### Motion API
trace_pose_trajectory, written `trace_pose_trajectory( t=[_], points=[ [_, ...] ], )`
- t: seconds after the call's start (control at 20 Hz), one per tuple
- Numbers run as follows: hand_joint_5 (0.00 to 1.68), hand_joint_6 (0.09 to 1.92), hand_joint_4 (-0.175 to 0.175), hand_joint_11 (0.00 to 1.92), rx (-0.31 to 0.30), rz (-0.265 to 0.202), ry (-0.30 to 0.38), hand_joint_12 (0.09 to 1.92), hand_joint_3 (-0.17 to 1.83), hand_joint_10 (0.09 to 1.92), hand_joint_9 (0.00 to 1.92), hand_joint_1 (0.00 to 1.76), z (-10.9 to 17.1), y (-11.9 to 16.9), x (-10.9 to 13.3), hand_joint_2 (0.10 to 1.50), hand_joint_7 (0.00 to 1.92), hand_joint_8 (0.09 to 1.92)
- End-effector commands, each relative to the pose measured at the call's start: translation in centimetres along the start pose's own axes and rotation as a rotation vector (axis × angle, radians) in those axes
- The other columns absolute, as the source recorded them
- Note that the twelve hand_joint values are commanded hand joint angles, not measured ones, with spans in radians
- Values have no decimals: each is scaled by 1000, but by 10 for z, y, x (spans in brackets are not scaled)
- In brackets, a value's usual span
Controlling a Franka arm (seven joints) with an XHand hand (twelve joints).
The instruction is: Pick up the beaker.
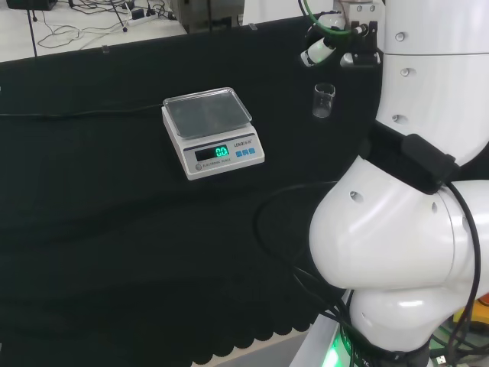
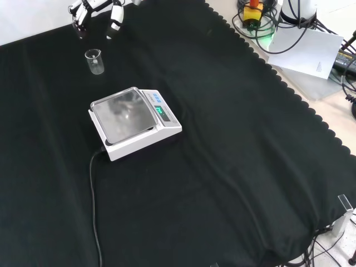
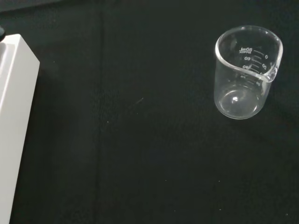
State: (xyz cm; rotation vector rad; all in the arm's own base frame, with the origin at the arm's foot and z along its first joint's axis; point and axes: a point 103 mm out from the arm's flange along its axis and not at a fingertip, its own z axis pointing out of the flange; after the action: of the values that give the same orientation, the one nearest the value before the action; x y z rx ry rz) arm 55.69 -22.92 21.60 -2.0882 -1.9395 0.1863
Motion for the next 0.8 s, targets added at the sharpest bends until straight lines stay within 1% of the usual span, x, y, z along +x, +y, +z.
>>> trace_pose_trajectory(
  t=[0.05, 0.1, 0.15, 0.25, 0.45, 0.8],
  points=[
    [420, 405, -16, 9, 86, 25, -48, 1446, 405, 825, 351, 621, 13, 19, 6, 792, 335, 688],
    [371, 373, -14, 4, 100, 27, -55, 1403, 382, 845, 229, 611, 15, 20, 2, 768, 255, 684],
    [333, 343, -12, 1, 98, 26, -50, 1354, 360, 842, 126, 602, 17, 19, -4, 749, 185, 676],
    [306, 296, -11, 0, 99, 31, -40, 1286, 328, 840, 32, 599, 20, 18, -13, 738, 119, 666],
    [340, 267, -15, 0, 110, 36, -23, 1285, 310, 879, 71, 611, 28, 20, -28, 757, 135, 670],
    [372, 260, -20, 0, 120, 28, -2, 1315, 309, 876, 153, 620, 37, 30, -42, 773, 178, 675]
  ],
)
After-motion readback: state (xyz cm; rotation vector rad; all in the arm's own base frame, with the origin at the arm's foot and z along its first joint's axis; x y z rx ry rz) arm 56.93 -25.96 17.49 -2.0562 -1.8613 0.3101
